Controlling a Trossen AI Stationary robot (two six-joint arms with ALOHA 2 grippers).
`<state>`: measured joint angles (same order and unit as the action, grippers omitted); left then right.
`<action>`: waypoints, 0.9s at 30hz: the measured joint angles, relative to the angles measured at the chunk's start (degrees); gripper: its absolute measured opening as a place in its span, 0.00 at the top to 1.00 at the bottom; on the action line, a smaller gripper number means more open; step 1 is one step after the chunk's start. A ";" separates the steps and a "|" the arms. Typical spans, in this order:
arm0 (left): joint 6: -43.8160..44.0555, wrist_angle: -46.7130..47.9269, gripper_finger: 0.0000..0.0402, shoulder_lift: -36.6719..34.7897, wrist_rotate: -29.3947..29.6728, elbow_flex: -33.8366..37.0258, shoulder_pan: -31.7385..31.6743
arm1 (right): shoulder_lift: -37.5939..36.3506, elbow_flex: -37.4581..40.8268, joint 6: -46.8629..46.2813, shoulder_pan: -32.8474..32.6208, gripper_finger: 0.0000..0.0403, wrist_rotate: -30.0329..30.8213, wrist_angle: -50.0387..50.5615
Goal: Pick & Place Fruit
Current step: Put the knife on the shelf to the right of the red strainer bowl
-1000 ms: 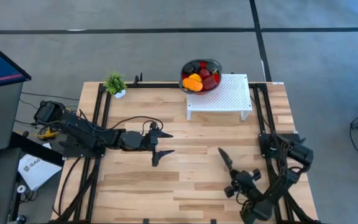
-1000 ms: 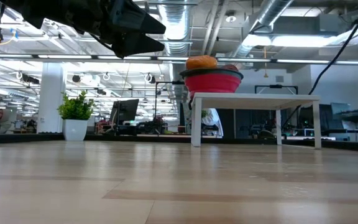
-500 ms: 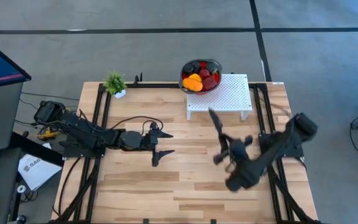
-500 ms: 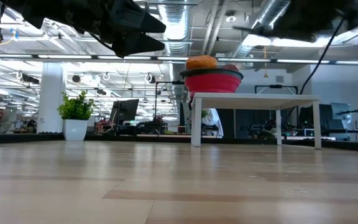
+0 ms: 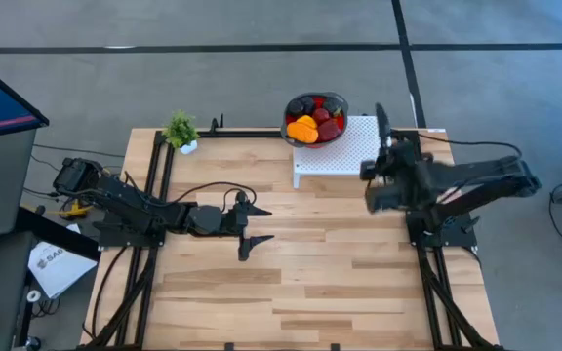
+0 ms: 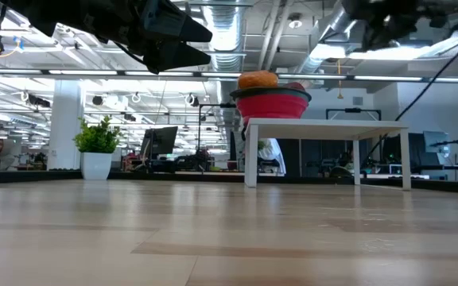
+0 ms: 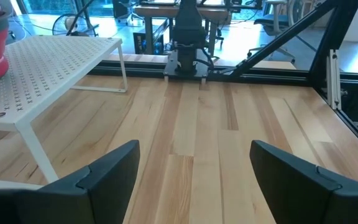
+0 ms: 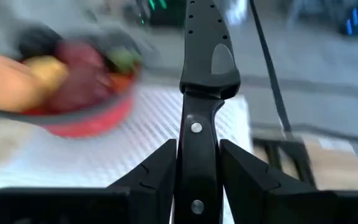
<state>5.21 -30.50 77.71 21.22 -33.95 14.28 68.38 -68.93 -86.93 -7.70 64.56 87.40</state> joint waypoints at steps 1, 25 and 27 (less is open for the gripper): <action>0.00 0.00 0.26 0.00 0.01 0.00 0.00 | -1.32 0.00 3.92 2.66 0.73 -3.21 -1.69; 0.00 0.00 0.26 0.00 0.17 0.00 0.00 | 9.55 0.00 45.59 39.93 0.73 -38.92 -26.28; 0.07 0.00 0.26 0.00 0.17 0.00 0.00 | 11.27 0.00 46.30 40.14 0.73 -39.26 -26.43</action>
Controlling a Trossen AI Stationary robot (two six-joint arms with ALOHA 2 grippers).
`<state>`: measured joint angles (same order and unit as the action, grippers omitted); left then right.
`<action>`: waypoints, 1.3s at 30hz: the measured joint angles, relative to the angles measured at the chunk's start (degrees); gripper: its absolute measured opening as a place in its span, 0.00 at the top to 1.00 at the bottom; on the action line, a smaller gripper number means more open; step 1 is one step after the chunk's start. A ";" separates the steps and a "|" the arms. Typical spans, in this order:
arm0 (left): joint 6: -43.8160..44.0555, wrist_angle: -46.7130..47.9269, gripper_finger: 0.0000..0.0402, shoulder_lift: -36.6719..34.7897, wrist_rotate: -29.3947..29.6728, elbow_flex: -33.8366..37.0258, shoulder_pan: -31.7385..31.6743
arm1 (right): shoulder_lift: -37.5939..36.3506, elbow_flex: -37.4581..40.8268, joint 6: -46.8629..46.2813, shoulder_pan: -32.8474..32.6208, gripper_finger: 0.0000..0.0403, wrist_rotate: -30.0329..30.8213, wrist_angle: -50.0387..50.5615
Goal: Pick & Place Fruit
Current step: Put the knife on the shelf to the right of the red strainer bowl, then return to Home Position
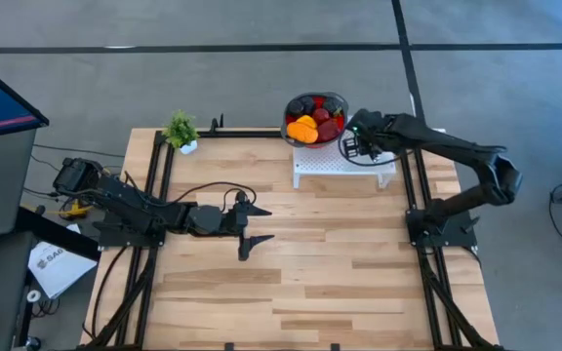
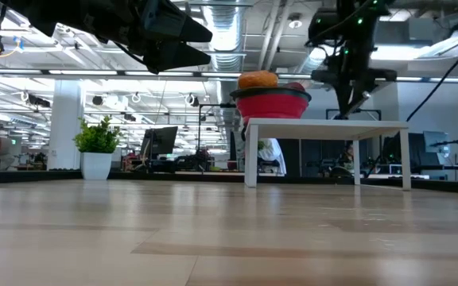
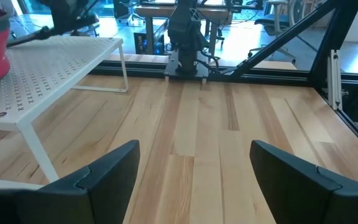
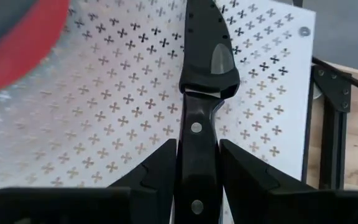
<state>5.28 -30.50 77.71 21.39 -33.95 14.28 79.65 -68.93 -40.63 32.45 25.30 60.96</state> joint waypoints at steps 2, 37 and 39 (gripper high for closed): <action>0.03 0.00 0.26 0.00 -0.01 0.00 0.00 | 1.47 0.00 0.14 0.00 0.73 0.02 -0.25; 0.13 0.00 0.26 0.00 -0.09 0.00 0.00 | 5.11 0.00 5.76 0.62 0.56 2.53 -0.55; 0.13 0.00 0.26 0.00 0.08 0.00 0.02 | 3.80 0.00 6.85 0.19 0.55 3.28 -0.23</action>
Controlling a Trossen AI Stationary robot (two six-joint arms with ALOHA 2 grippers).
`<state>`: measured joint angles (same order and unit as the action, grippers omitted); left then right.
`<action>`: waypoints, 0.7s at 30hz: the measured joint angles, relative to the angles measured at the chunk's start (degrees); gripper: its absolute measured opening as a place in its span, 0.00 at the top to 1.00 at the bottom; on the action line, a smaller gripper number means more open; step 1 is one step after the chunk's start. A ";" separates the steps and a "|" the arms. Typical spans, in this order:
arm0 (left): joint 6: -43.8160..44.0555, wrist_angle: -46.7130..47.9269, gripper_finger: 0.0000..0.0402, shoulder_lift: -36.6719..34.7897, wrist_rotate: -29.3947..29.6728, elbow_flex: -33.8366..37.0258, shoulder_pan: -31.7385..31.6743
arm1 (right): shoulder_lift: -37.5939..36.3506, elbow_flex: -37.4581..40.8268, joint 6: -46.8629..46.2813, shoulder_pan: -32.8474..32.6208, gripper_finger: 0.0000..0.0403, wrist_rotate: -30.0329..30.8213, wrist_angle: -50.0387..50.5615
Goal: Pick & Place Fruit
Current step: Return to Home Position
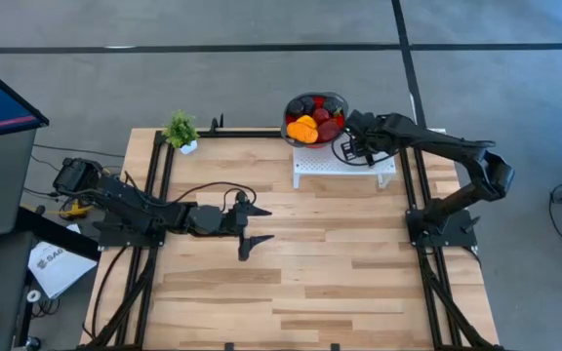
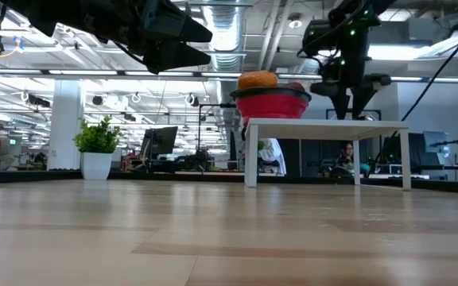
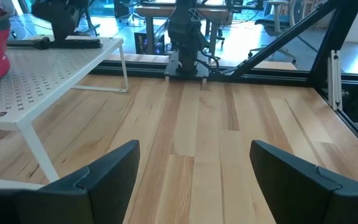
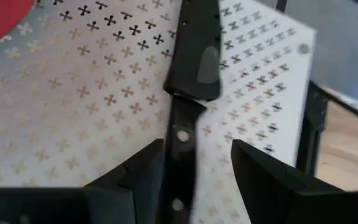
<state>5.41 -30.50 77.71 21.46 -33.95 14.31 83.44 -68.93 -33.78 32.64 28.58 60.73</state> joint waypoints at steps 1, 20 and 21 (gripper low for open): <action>0.00 0.00 0.26 0.00 -0.01 0.00 0.00 | -0.87 0.00 0.61 -0.28 0.55 0.28 0.49; 1.09 0.00 0.26 0.00 -0.10 0.00 -0.01 | -38.96 14.66 16.13 -39.01 0.72 -18.56 -8.99; 1.09 0.00 0.26 0.00 -0.10 0.00 0.00 | -41.13 15.38 14.93 -40.58 0.73 -18.46 -9.76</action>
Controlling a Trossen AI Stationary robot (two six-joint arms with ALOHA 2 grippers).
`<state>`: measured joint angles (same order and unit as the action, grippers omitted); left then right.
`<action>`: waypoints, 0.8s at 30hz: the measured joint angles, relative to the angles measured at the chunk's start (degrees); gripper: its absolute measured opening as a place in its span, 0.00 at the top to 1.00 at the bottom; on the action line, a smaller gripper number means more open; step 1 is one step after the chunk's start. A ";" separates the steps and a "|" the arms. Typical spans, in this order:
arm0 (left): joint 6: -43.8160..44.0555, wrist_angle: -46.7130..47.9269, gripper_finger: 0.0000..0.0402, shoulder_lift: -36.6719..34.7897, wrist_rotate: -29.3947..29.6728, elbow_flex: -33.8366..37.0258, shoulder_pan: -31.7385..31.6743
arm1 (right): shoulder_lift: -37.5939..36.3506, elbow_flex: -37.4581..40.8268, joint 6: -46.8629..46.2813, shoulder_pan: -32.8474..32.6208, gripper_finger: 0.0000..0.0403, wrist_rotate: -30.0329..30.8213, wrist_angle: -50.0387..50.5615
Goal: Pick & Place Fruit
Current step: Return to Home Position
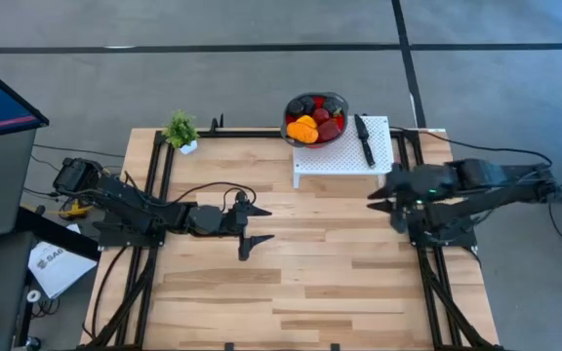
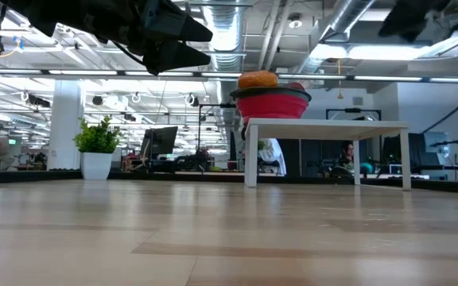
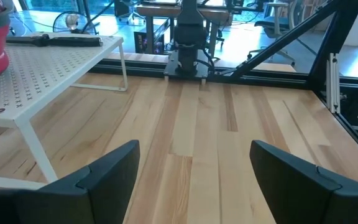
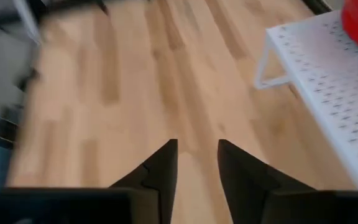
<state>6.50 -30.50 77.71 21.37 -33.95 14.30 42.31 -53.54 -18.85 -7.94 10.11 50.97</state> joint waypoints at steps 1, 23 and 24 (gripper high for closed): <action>0.00 -0.02 0.26 0.00 -0.02 0.00 0.00 | -1.78 0.65 -2.49 -1.32 0.74 0.09 -0.67; -0.02 -0.46 0.26 0.00 -0.08 0.00 -0.24 | -20.92 14.53 17.70 -7.78 0.77 -8.41 -25.09; -0.04 -0.46 0.26 0.00 0.05 0.00 -0.24 | -22.60 16.55 18.34 -7.82 0.77 -8.91 -26.37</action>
<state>6.46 -30.96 77.71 21.42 -33.95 14.06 19.71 -37.00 -0.51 -15.77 1.20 24.59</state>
